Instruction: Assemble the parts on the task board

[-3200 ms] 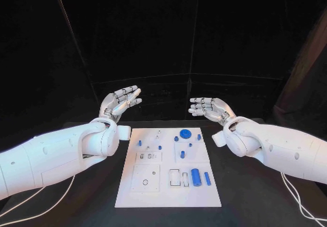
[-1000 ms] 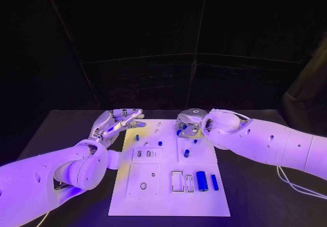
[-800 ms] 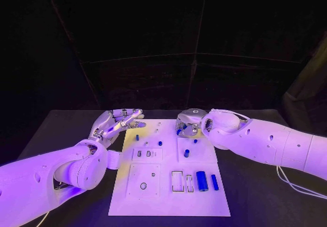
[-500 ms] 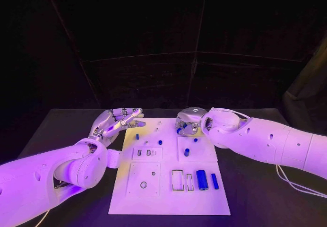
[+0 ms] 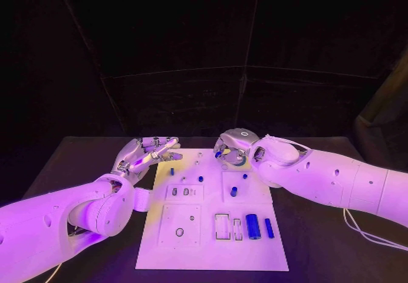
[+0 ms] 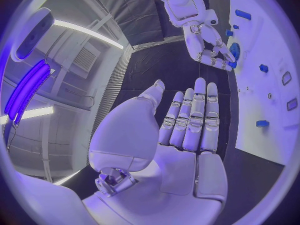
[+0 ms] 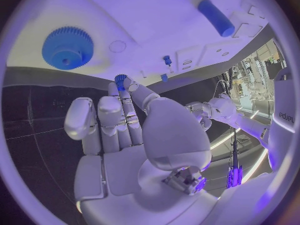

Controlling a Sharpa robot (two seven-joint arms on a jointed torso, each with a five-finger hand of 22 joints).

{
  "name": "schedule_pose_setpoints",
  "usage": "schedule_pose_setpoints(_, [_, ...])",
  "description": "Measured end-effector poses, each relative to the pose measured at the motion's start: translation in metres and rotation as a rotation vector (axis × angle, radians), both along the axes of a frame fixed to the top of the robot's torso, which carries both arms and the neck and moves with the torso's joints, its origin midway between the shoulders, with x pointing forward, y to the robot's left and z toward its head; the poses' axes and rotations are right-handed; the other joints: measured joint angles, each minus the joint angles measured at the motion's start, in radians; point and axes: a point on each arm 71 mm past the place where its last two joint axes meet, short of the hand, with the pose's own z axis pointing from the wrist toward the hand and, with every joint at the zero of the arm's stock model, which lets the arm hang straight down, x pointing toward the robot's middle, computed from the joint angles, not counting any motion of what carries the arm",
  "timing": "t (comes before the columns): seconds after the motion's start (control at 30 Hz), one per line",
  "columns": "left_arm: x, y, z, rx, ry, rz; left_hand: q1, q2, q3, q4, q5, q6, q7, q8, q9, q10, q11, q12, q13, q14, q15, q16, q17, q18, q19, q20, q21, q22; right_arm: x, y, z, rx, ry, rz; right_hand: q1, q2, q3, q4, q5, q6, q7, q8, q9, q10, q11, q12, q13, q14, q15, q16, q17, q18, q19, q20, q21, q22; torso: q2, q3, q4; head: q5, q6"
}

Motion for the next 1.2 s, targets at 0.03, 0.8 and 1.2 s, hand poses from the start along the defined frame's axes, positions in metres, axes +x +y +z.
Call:
schedule_pose_setpoints(0.03, [0.0,0.0,0.0,0.0,0.0,-0.001,0.0,0.0,0.003,-0.003,0.0,0.0,0.0,-0.004,0.0,0.0,0.0,0.0,0.0,0.0,0.0,0.0,0.0,0.0,0.0,0.0,0.0,-0.001,0.001,0.001,0.001,0.008,-0.007,-0.003,0.0,0.0,0.001,0.001,0.0,0.0,0.0,0.0,0.0,0.0,0.0,0.0,0.0,0.0,0.0,0.001,0.0,0.0,0.0,0.0,0.0,0.0,0.0,-0.0001,0.0006,0.0,0.0])
schedule_pose_setpoints(0.8, [-0.001,-0.001,0.001,-0.003,0.006,-0.014,0.0,0.0,0.003,-0.003,0.0,0.0,0.0,-0.005,0.0,-0.004,0.004,-0.005,0.0,0.0,0.0,0.0,0.001,0.0,0.0,0.0,0.0,-0.002,0.018,0.034,0.004,0.068,-0.038,-0.01,-0.009,-0.009,0.024,0.01,-0.002,-0.008,0.007,0.0,-0.001,-0.007,0.007,0.0,0.0,0.0,0.0,0.023,0.018,0.0,0.0,0.0,0.009,0.012,0.013,-0.0089,0.0163,-0.006,0.006])
schedule_pose_setpoints(1.2, [0.0,-0.002,0.001,-0.003,0.007,-0.017,0.0,0.0,0.006,-0.005,0.0,0.0,0.0,-0.005,0.0,-0.004,0.004,-0.005,0.0,0.0,0.0,-0.004,0.001,0.0,0.0,0.0,0.0,-0.002,0.023,0.042,0.0,0.039,-0.009,-0.01,-0.016,-0.024,0.033,0.019,-0.002,-0.008,0.007,0.0,-0.001,-0.011,0.011,0.0,0.0,0.0,0.0,0.035,0.026,0.0,0.004,0.004,0.009,0.015,0.014,-0.0096,0.0169,0.0,0.003])
